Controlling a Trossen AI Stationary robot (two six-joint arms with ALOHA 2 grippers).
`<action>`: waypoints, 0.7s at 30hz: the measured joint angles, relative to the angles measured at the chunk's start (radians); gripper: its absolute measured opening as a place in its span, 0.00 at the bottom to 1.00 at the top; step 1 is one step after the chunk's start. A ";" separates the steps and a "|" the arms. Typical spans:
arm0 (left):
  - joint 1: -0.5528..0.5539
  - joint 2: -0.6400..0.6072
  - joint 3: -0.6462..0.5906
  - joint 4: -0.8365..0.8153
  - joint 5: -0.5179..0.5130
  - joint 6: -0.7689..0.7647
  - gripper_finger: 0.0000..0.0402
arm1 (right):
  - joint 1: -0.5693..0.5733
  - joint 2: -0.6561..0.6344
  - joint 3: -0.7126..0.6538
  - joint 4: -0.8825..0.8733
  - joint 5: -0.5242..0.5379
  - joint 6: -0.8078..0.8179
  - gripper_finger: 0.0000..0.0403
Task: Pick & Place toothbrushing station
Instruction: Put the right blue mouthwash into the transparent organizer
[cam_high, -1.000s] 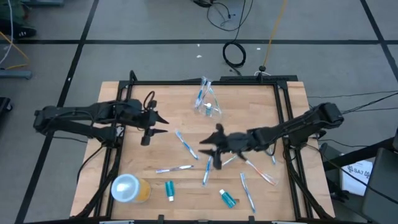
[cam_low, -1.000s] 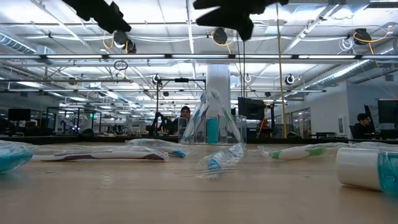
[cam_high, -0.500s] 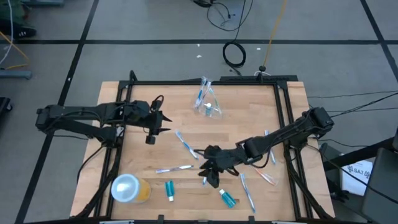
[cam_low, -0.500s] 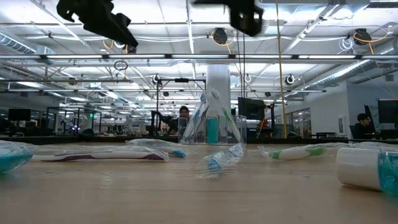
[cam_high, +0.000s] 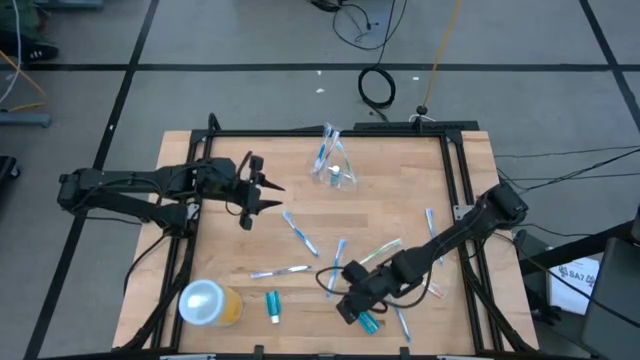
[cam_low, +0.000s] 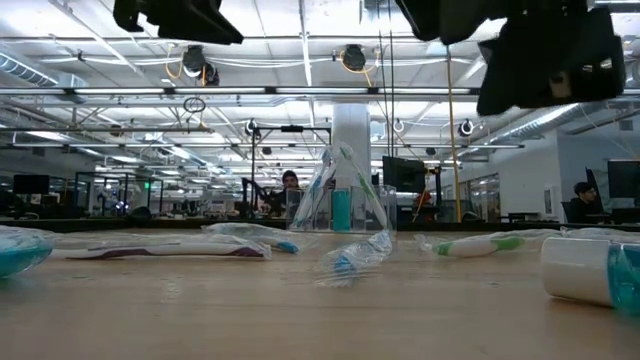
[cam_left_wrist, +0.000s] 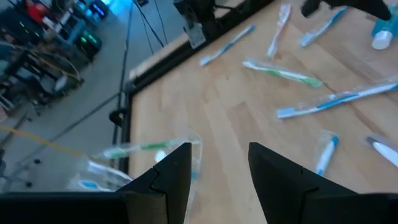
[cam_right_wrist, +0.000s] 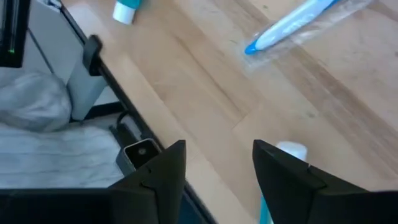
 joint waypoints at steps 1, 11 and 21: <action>0.000 0.000 0.000 0.006 0.000 0.004 0.41 | 0.004 0.008 0.000 0.004 0.000 0.000 0.47; 0.000 0.000 0.000 0.010 0.000 -0.002 0.41 | 0.042 0.025 0.000 -0.080 0.006 0.034 0.48; 0.000 0.001 0.000 0.001 0.001 -0.035 0.41 | 0.047 0.025 -0.075 -0.039 0.031 0.024 0.48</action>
